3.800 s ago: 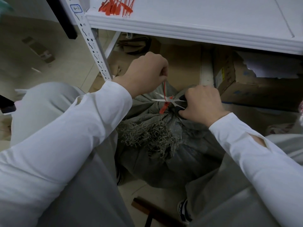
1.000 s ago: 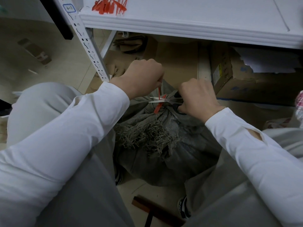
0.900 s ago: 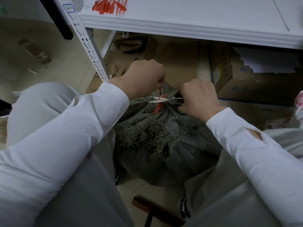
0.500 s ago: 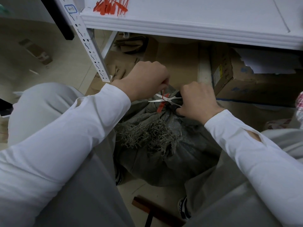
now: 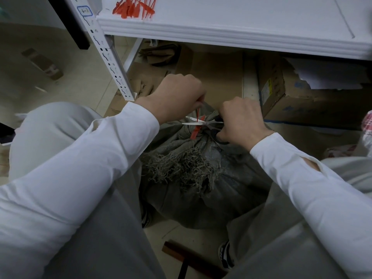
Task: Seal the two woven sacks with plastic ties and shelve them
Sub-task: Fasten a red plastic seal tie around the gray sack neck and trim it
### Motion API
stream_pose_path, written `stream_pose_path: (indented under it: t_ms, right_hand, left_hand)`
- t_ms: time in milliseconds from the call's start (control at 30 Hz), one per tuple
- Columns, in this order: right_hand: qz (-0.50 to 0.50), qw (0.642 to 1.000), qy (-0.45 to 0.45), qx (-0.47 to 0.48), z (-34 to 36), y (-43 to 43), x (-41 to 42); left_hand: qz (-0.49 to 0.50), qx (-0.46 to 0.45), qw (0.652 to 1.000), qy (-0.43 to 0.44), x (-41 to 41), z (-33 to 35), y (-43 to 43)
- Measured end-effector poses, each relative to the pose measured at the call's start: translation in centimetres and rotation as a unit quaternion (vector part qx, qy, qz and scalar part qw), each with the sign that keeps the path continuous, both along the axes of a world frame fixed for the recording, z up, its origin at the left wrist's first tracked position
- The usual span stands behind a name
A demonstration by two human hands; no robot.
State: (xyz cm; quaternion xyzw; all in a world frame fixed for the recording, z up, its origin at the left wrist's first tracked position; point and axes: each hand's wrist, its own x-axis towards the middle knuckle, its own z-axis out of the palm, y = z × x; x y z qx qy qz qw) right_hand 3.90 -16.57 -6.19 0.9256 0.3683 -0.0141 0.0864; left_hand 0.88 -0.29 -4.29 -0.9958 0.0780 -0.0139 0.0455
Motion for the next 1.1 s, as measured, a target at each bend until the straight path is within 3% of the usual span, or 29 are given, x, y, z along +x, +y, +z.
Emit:
stream_pose_path:
  t_ms: [600,1100]
  right_hand:
    - [-0.005,0.999,0.032,0.026,-0.47,-0.63,0.62]
    - [0.001,0.999,0.028,-0.020,-0.52,-0.49,0.36]
  left_hand:
    - [-0.031,0.000,1.000,-0.005,-0.49,0.27,-0.59]
    - [-0.037,0.002,0.999,-0.007,-0.50,0.12,-0.79]
